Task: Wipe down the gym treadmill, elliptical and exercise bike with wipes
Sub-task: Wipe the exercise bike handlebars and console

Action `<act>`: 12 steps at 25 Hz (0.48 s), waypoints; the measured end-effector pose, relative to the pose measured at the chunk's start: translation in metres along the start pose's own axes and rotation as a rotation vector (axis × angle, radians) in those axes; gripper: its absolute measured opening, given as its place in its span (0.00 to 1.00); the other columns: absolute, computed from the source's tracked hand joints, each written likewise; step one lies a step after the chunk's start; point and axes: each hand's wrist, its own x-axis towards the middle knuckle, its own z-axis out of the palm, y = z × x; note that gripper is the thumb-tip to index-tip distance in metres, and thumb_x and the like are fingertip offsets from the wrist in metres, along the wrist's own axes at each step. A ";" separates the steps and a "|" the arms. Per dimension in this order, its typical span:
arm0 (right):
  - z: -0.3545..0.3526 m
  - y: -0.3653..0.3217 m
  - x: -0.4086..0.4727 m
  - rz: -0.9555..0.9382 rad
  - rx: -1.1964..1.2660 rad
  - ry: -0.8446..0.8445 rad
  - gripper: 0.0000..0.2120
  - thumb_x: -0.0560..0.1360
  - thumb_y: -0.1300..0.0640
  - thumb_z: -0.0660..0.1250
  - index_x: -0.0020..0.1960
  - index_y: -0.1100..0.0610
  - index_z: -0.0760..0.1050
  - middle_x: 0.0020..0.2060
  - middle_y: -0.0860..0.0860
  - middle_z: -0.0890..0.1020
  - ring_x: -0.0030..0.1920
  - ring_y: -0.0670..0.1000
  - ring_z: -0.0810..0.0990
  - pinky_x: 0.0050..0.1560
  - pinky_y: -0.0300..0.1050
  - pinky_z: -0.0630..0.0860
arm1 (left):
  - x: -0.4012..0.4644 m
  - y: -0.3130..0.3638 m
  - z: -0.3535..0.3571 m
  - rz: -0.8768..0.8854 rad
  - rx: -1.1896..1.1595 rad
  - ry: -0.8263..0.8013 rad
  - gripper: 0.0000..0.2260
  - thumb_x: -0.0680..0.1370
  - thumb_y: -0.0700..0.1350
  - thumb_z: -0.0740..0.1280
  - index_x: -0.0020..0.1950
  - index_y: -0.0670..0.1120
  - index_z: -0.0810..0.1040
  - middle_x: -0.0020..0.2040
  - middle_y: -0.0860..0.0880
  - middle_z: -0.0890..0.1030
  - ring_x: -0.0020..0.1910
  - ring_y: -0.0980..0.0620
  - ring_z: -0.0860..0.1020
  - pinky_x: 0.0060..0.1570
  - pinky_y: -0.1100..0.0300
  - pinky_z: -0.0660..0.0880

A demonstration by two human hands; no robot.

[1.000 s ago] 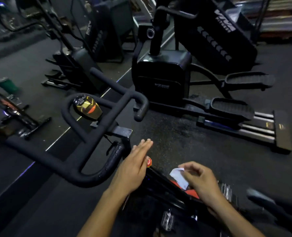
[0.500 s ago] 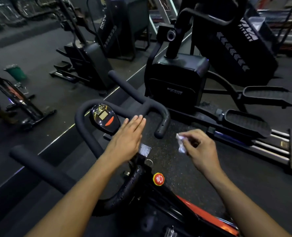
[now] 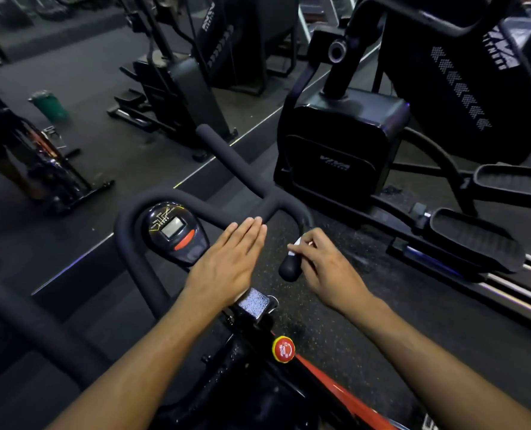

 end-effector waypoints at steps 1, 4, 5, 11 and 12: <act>-0.005 0.014 0.014 -0.007 -0.026 -0.028 0.15 0.77 0.65 0.64 0.62 0.59 0.79 0.55 0.52 0.73 0.52 0.52 0.78 0.55 0.45 0.76 | 0.000 0.000 -0.001 -0.002 0.000 -0.009 0.31 0.76 0.40 0.49 0.80 0.38 0.60 0.80 0.40 0.63 0.80 0.44 0.61 0.77 0.46 0.62; -0.020 0.054 0.070 -0.059 -0.079 -0.133 0.14 0.74 0.66 0.65 0.56 0.60 0.82 0.51 0.55 0.75 0.50 0.56 0.79 0.54 0.51 0.77 | 0.003 0.002 -0.001 -0.017 0.016 -0.013 0.31 0.75 0.40 0.50 0.81 0.38 0.60 0.80 0.41 0.63 0.80 0.45 0.61 0.77 0.46 0.61; -0.025 0.062 0.090 -0.104 -0.107 -0.179 0.13 0.74 0.67 0.66 0.56 0.59 0.83 0.50 0.55 0.76 0.50 0.55 0.79 0.53 0.51 0.77 | 0.003 0.002 -0.001 -0.018 0.022 -0.014 0.31 0.75 0.40 0.50 0.81 0.39 0.61 0.80 0.41 0.63 0.80 0.45 0.61 0.77 0.46 0.61; -0.025 0.062 0.149 -0.308 -0.124 -0.200 0.06 0.79 0.56 0.69 0.56 0.54 0.79 0.48 0.45 0.72 0.46 0.45 0.74 0.49 0.48 0.76 | 0.003 0.002 0.001 -0.041 0.053 -0.036 0.32 0.75 0.41 0.51 0.81 0.40 0.59 0.81 0.42 0.61 0.81 0.46 0.59 0.79 0.47 0.59; -0.024 0.062 0.151 -0.312 -0.111 -0.185 0.06 0.79 0.55 0.69 0.55 0.53 0.80 0.48 0.45 0.71 0.45 0.45 0.74 0.49 0.49 0.77 | 0.003 0.002 0.001 -0.045 0.062 -0.043 0.32 0.76 0.41 0.52 0.82 0.40 0.58 0.82 0.42 0.60 0.81 0.46 0.58 0.79 0.48 0.57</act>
